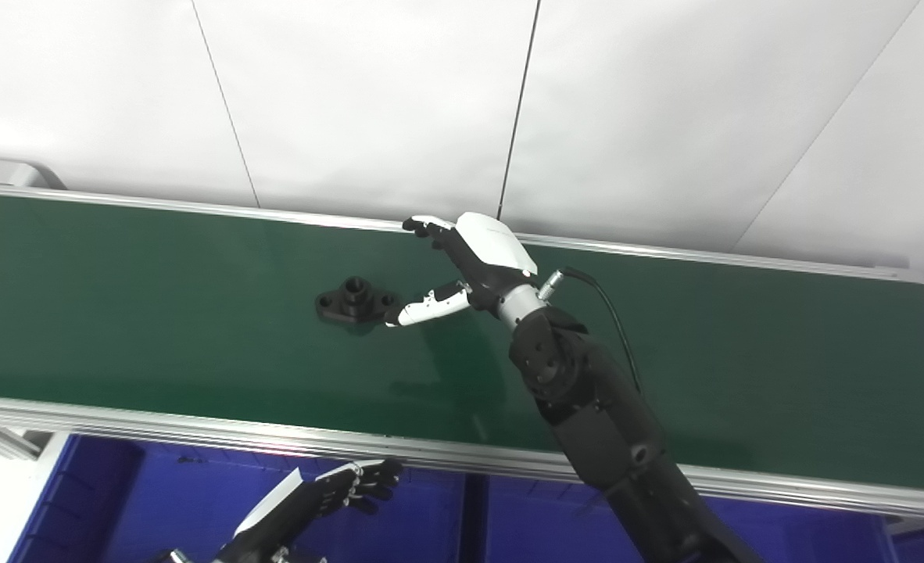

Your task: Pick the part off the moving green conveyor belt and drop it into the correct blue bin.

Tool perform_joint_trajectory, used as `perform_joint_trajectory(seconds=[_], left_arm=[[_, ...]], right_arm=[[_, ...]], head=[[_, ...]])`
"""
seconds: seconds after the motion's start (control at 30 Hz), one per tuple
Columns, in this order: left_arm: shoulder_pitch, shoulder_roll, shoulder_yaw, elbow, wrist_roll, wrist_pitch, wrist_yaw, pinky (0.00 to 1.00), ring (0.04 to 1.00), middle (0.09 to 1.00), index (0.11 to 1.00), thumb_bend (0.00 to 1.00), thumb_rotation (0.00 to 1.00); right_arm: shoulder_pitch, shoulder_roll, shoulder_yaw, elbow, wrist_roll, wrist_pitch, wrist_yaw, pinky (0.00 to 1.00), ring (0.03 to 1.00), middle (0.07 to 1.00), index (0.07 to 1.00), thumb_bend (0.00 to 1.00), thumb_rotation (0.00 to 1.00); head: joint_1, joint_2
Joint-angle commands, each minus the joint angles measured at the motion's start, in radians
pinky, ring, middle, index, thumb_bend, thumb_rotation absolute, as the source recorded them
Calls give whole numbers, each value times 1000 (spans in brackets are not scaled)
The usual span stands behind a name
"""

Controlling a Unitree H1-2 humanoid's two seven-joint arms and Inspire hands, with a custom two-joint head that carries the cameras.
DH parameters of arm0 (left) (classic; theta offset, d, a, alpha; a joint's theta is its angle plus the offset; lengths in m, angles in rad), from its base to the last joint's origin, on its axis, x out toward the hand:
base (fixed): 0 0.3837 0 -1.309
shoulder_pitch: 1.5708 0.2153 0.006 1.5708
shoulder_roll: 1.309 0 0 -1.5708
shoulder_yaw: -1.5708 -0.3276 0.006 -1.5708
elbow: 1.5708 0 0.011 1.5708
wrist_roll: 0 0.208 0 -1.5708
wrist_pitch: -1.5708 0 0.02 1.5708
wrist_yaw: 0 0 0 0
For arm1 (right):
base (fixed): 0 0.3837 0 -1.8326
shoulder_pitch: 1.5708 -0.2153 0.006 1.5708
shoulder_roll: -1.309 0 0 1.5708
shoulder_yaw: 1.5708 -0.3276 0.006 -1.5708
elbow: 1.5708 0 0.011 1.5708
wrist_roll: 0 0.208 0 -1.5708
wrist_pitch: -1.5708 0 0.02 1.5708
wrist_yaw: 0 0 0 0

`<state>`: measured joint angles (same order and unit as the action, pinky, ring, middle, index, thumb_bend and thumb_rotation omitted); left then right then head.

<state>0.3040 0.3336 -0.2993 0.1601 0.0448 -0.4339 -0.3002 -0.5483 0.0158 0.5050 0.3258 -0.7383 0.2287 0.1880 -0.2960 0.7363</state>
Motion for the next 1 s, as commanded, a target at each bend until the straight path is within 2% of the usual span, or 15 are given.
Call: perform_joint_trajectory(seconds=[0.0, 0.23, 0.6, 0.73, 0.97], left_arm=[[-10, -1, -4, -11, 4, -36, 19, 722, 794, 833, 841, 867, 214], [-15, -14, -14, -3, -3, -36, 30, 714, 784, 827, 838, 869, 221], [-16, -17, -25, -9, 3, -36, 38, 718, 791, 837, 841, 852, 211], [-12, -17, -30, -20, 17, -36, 53, 718, 791, 833, 843, 853, 217], [-8, -20, -34, -32, 19, -36, 67, 719, 792, 834, 844, 857, 210]], right_arm=[[-68, 27, 14, 2, -14, -14, -14, 729, 818, 860, 873, 844, 398], [-116, 40, 42, 68, -14, -13, -7, 750, 824, 858, 862, 837, 340], [-119, 46, 74, 166, -8, -82, -88, 659, 748, 789, 797, 846, 208], [-111, 29, 103, 159, -20, -78, -58, 640, 739, 787, 794, 822, 204], [-89, -6, 144, 139, -30, -73, -18, 569, 670, 731, 749, 827, 151]], head=[[5, -2], [19, -3], [36, 5], [37, 15], [41, 25]])
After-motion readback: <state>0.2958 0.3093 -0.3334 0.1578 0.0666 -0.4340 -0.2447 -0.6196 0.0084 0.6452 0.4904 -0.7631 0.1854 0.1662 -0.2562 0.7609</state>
